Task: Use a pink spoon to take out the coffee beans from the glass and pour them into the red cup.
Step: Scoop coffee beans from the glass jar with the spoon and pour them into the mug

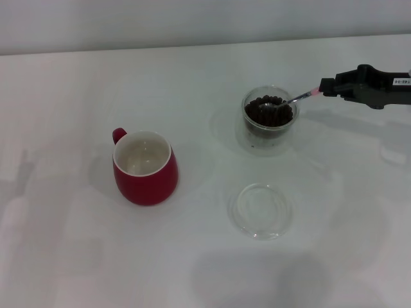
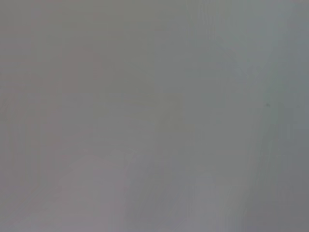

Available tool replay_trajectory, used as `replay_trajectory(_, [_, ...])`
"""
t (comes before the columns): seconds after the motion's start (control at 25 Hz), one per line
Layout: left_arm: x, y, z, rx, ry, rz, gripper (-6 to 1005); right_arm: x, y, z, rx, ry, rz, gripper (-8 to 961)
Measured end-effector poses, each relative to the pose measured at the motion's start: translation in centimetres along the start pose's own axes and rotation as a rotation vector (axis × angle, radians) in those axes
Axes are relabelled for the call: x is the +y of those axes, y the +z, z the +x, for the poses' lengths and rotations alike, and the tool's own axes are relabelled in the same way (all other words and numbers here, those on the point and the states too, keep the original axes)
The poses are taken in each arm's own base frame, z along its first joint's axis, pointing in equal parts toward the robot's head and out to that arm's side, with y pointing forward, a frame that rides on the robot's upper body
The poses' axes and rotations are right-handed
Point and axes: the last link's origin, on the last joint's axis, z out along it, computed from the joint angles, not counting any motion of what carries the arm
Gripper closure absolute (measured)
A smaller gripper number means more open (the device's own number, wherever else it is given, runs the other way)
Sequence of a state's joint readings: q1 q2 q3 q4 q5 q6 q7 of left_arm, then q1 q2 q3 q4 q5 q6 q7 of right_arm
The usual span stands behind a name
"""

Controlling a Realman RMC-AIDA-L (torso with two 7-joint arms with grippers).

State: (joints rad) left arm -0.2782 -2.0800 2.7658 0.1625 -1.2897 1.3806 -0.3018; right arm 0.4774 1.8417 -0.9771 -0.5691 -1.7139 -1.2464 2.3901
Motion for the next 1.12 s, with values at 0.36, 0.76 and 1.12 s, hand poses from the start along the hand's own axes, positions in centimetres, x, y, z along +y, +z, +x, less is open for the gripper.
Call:
replay_trajectory(0.36, [-0.1, 0.3, 0.2, 0.004, 0.011, -0.005, 108, -0.3, -0.1, -0.1, 0.009, 0.069, 0.005, 816])
replay_trajectory(0.76, [-0.2, 0.4, 0.3, 0.01, 0.009, 0.006, 107, 0.2, -0.4, -1.1, 0.017, 0.129, 0.001, 815])
replay_trajectory(1.12, [-0.3, 0.4, 0.3, 0.01, 0.011, 0.006, 107, 0.0, -0.6, -1.2, 0.037, 0.169, 0.005, 815])
